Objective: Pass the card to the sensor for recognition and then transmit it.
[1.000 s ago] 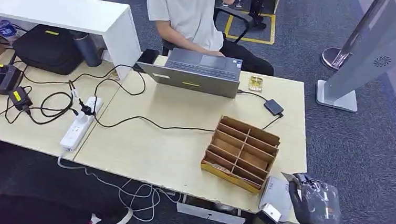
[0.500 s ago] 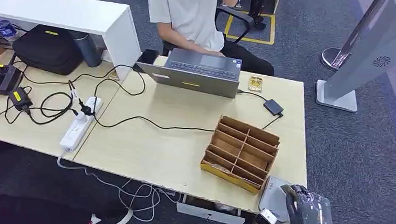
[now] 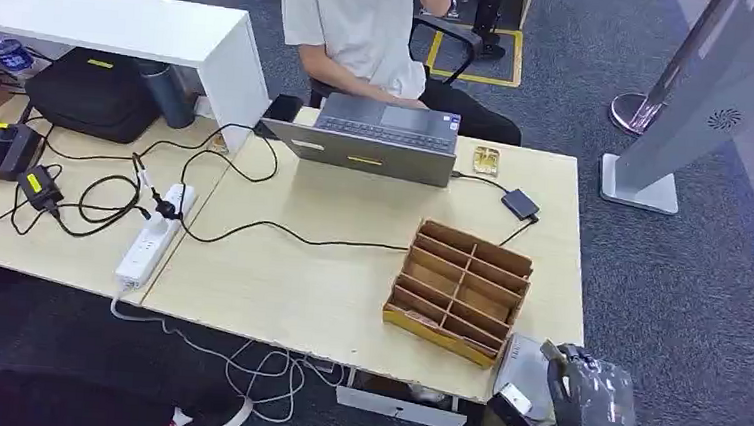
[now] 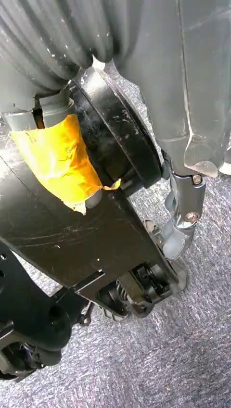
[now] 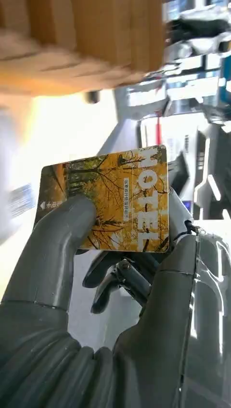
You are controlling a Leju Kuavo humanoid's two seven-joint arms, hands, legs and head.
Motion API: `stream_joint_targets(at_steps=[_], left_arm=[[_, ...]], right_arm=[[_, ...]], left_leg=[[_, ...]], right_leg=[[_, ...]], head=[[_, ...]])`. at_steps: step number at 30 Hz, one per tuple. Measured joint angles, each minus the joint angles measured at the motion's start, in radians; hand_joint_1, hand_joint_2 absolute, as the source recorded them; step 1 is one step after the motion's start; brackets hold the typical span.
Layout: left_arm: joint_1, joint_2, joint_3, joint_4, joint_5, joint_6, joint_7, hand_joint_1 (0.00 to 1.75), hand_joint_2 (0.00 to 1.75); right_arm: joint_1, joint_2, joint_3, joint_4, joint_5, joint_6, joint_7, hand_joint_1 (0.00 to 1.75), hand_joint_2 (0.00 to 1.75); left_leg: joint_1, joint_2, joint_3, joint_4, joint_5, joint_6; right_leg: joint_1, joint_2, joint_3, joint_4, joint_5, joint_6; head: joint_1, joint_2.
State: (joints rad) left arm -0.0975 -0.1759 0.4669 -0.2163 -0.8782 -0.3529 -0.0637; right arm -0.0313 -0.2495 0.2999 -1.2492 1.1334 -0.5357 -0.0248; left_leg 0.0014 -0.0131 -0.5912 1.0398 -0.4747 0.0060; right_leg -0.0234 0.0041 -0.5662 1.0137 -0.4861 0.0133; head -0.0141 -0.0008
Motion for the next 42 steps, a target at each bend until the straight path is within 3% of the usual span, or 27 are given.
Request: stream_joint_targets(at_steps=[6, 11, 14, 25, 28, 37, 42], left_arm=[[-0.002, 0.002, -0.019, 0.0, -0.013, -0.007, 0.006, 0.0, 1.75], [-0.053, 0.004, -0.039, -0.001, -0.023, -0.079, 0.132, 0.0, 1.75], [-0.066, 0.007, -0.045, -0.002, -0.023, -0.1, 0.148, 0.0, 1.75], [-0.078, -0.01, -0.061, -0.002, -0.017, -0.119, 0.143, 0.0, 1.75], [-0.079, -0.012, -0.063, -0.002, -0.01, -0.117, 0.148, 0.0, 1.75], [-0.093, -0.017, -0.106, -0.002, -0.005, -0.136, 0.189, 0.0, 1.75], [-0.095, -0.018, -0.125, -0.002, 0.009, -0.136, 0.202, 0.0, 1.75]], right_arm=[[-0.132, 0.0, -0.006, -0.094, -0.001, 0.045, -0.009, 1.75, 1.75], [-0.331, 0.029, 0.011, -0.101, 0.01, 0.138, 0.022, 1.75, 1.75], [-0.431, 0.057, 0.039, -0.088, 0.021, 0.168, 0.046, 1.75, 1.75], [-0.488, 0.08, 0.073, -0.067, 0.033, 0.168, 0.056, 1.75, 1.75], [-0.536, 0.094, 0.1, -0.045, 0.064, 0.199, 0.066, 1.75, 1.75], [-0.828, 0.259, 0.206, 0.205, 0.077, 0.269, 0.169, 1.75, 1.75], [-0.907, 0.319, 0.226, 0.309, 0.068, 0.285, 0.203, 1.75, 1.75]], left_leg=[[0.0, 0.001, 0.0, 0.0, 0.002, 0.001], [0.0, 0.001, -0.003, 0.0, 0.005, -0.001], [0.0, 0.001, -0.003, 0.0, 0.006, -0.001], [0.001, 0.001, -0.004, 0.0, 0.005, 0.0], [0.001, 0.002, -0.005, 0.0, 0.005, 0.0], [0.001, 0.006, -0.005, 0.0, 0.008, -0.003], [0.001, 0.005, -0.006, 0.0, 0.008, -0.003]], right_leg=[[0.0, 0.001, -0.001, 0.0, 0.001, 0.0], [0.0, 0.002, -0.004, 0.001, 0.004, -0.001], [0.0, 0.001, -0.004, 0.001, 0.004, -0.001], [0.001, 0.0, -0.004, 0.0, 0.004, -0.001], [0.001, 0.002, -0.005, 0.001, 0.004, -0.001], [0.001, 0.006, -0.009, 0.004, 0.007, -0.003], [0.001, 0.005, -0.009, 0.003, 0.007, -0.003]], head=[[0.0, 0.0], [0.0, 0.0], [0.0, 0.0], [0.0, 0.0], [0.0, 0.0], [0.0, 0.0], [0.0, 0.0]])
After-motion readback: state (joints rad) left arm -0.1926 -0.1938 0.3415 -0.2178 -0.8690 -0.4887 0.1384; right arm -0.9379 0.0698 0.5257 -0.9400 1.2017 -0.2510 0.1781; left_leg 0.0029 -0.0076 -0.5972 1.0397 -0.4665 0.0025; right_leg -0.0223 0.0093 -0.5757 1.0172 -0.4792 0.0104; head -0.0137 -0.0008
